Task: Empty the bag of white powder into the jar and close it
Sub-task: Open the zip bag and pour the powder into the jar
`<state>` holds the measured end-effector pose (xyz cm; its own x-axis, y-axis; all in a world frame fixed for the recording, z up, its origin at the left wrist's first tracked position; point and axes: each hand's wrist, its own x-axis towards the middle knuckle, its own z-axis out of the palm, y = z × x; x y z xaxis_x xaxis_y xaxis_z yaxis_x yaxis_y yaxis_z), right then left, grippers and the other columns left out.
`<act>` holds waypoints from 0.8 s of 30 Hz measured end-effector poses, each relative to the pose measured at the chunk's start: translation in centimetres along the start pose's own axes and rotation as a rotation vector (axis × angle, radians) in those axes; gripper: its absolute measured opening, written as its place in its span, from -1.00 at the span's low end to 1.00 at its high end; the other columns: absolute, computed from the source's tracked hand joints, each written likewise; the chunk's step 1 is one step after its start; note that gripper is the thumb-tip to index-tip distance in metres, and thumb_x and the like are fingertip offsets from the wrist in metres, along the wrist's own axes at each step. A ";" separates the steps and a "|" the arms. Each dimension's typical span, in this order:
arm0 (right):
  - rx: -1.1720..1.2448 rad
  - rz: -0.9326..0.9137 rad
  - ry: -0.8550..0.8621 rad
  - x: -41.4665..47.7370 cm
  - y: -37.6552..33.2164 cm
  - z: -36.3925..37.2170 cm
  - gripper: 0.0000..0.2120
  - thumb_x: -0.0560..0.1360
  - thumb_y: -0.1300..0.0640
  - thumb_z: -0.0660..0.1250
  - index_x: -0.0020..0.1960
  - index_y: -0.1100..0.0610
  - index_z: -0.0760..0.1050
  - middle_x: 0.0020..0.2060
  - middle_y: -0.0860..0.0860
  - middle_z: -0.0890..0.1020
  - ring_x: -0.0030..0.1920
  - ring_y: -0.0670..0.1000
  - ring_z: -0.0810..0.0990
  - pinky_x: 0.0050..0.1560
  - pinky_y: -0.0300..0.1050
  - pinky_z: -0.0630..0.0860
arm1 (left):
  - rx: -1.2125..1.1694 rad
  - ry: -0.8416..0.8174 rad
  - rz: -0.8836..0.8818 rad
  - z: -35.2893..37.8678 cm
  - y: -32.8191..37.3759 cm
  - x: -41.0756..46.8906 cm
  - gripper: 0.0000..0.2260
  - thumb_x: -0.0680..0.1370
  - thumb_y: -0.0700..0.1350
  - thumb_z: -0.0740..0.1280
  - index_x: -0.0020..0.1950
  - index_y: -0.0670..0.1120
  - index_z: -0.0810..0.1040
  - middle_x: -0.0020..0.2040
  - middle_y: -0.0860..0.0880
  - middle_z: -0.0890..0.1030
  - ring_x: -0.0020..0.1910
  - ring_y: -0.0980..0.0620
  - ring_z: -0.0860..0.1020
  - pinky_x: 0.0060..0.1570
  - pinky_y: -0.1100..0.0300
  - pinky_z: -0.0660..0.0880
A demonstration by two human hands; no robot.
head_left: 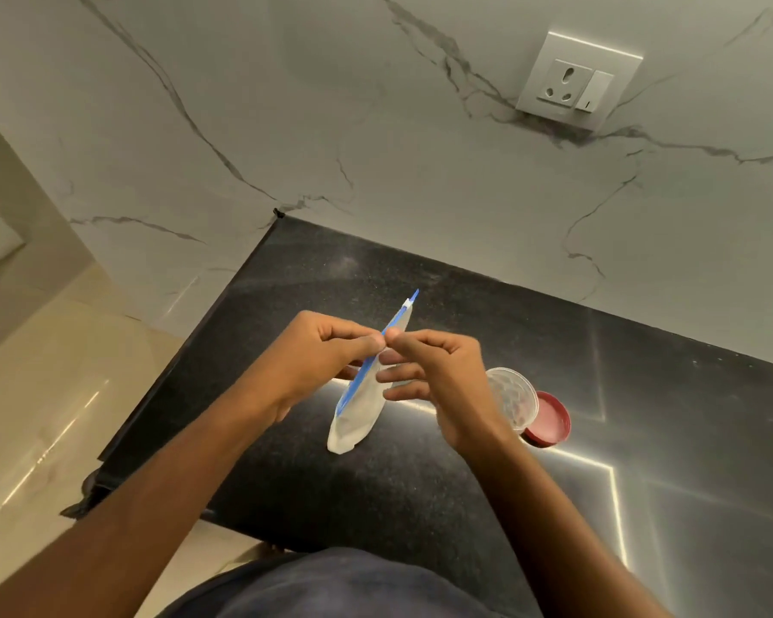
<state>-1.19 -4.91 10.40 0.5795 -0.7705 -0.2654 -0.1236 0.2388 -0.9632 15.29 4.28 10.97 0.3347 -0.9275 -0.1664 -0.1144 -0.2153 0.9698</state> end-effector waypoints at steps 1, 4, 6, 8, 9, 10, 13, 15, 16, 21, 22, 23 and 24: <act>0.033 0.011 0.007 0.1 0.1 0.3 -0.80 0.57 0.05 0.48 0.01 0.19 0.75 -0.13 0.19 0.78 -0.17 0.18 0.78 -0.23 -0.01 0.69 | 0.021 -0.027 -0.019 -0.1 0.0 0.6 -0.68 0.63 -0.10 0.45 -0.23 0.27 0.79 -0.16 0.16 0.79 -0.14 0.23 0.75 -0.28 0.43 0.60; 0.091 0.020 0.027 0.3 0.2 0.7 -0.83 0.56 0.10 0.47 -0.01 0.20 0.75 -0.12 0.21 0.78 -0.14 0.19 0.79 -0.22 -0.02 0.70 | -0.004 -0.078 -0.040 -0.5 -0.2 1.4 -0.73 0.60 -0.10 0.48 -0.19 0.24 0.80 -0.14 0.11 0.80 -0.12 0.18 0.76 -0.25 0.40 0.62; 0.083 0.024 0.034 0.4 0.3 0.8 -0.83 0.55 0.12 0.45 -0.03 0.20 0.75 -0.14 0.22 0.78 -0.13 0.21 0.79 -0.24 -0.02 0.70 | -0.036 -0.099 -0.051 -0.7 -0.4 1.5 -0.77 0.58 -0.10 0.50 -0.16 0.22 0.81 -0.12 0.09 0.81 -0.10 0.15 0.77 -0.24 0.38 0.63; 0.063 0.031 0.042 0.4 0.5 0.9 -0.84 0.55 0.15 0.43 -0.05 0.21 0.75 -0.17 0.23 0.77 -0.15 0.23 0.79 -0.25 -0.02 0.71 | -0.032 -0.112 -0.055 -0.6 -0.6 1.5 -0.76 0.57 -0.13 0.51 -0.17 0.22 0.81 -0.12 0.09 0.81 -0.10 0.16 0.77 -0.24 0.37 0.63; 0.048 0.031 0.058 0.5 0.6 0.9 -0.84 0.54 0.16 0.41 -0.07 0.22 0.74 -0.20 0.23 0.77 -0.18 0.23 0.79 -0.26 -0.02 0.71 | -0.020 -0.115 -0.056 -0.6 -0.7 1.5 -0.75 0.57 -0.13 0.51 -0.18 0.22 0.81 -0.12 0.09 0.81 -0.10 0.16 0.77 -0.25 0.38 0.63; 0.025 0.026 0.082 0.6 0.7 0.9 -0.84 0.54 0.18 0.40 -0.08 0.23 0.73 -0.23 0.22 0.76 -0.22 0.22 0.78 -0.28 -0.02 0.71 | -0.001 -0.110 -0.056 -0.6 -0.7 1.6 -0.75 0.57 -0.14 0.51 -0.18 0.21 0.81 -0.13 0.09 0.81 -0.11 0.16 0.77 -0.26 0.38 0.63; -0.074 -0.031 0.154 0.7 0.9 0.6 -0.85 0.55 0.20 0.39 -0.11 0.25 0.68 -0.31 0.18 0.75 -0.33 0.18 0.76 -0.33 -0.04 0.69 | 0.079 -0.045 -0.023 -1.0 -0.7 1.8 -0.79 0.58 -0.16 0.52 -0.15 0.15 0.80 -0.15 0.11 0.80 -0.14 0.16 0.77 -0.27 0.35 0.64; -0.121 -0.061 0.193 0.5 1.1 0.2 -0.87 0.54 0.20 0.40 -0.13 0.26 0.65 -0.36 0.15 0.73 -0.39 0.14 0.74 -0.38 -0.07 0.66 | 0.177 0.040 0.041 -1.6 -0.6 1.9 -0.83 0.57 -0.17 0.53 -0.10 0.10 0.81 -0.17 0.14 0.79 -0.16 0.18 0.76 -0.29 0.35 0.64; -0.143 -0.069 0.213 0.4 1.1 -0.1 -0.87 0.53 0.22 0.41 -0.14 0.28 0.63 -0.37 0.16 0.73 -0.42 0.13 0.73 -0.39 -0.07 0.66 | 0.232 0.080 0.075 -1.9 -0.6 2.0 -0.85 0.56 -0.18 0.53 -0.09 0.08 0.81 -0.20 0.16 0.78 -0.19 0.20 0.75 -0.31 0.36 0.63; -0.309 -0.130 0.277 -0.6 0.6 -1.4 -0.89 0.48 0.27 0.46 -0.19 0.31 0.61 -0.41 0.14 0.72 -0.46 0.10 0.71 -0.38 -0.04 0.69 | 0.375 0.162 0.136 -2.9 -0.4 2.9 -0.84 0.53 -0.23 0.53 -0.10 0.03 0.80 -0.30 0.15 0.74 -0.30 0.24 0.71 -0.38 0.41 0.60; -0.359 -0.147 0.284 -0.8 0.5 -1.5 -0.89 0.47 0.27 0.47 -0.21 0.28 0.61 -0.42 0.12 0.72 -0.45 0.09 0.72 -0.39 -0.05 0.68 | 0.393 0.167 0.142 -2.9 -0.3 3.0 -0.85 0.52 -0.24 0.53 -0.11 0.02 0.80 -0.28 0.15 0.74 -0.31 0.24 0.71 -0.37 0.40 0.61; -0.410 -0.162 0.294 -1.0 0.5 -1.5 -0.89 0.47 0.26 0.48 -0.22 0.26 0.61 -0.42 0.10 0.72 -0.46 0.08 0.72 -0.39 -0.05 0.68 | 0.412 0.175 0.151 -2.9 -0.2 3.2 -0.85 0.52 -0.24 0.53 -0.11 0.01 0.81 -0.27 0.14 0.74 -0.31 0.24 0.71 -0.35 0.37 0.63; -0.462 -0.174 0.304 -1.1 0.4 -1.5 -0.88 0.46 0.24 0.48 -0.23 0.24 0.61 -0.43 0.09 0.71 -0.46 0.05 0.72 -0.39 -0.03 0.69 | 0.432 0.187 0.161 -2.9 -0.1 3.4 -0.85 0.51 -0.24 0.53 -0.10 0.00 0.81 -0.27 0.13 0.74 -0.31 0.23 0.71 -0.31 0.31 0.67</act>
<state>-3.07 -4.81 10.23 0.3738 -0.9268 -0.0358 -0.4251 -0.1368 -0.8947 19.16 2.05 10.82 0.4388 -0.8970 0.0527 -0.5421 -0.2175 0.8117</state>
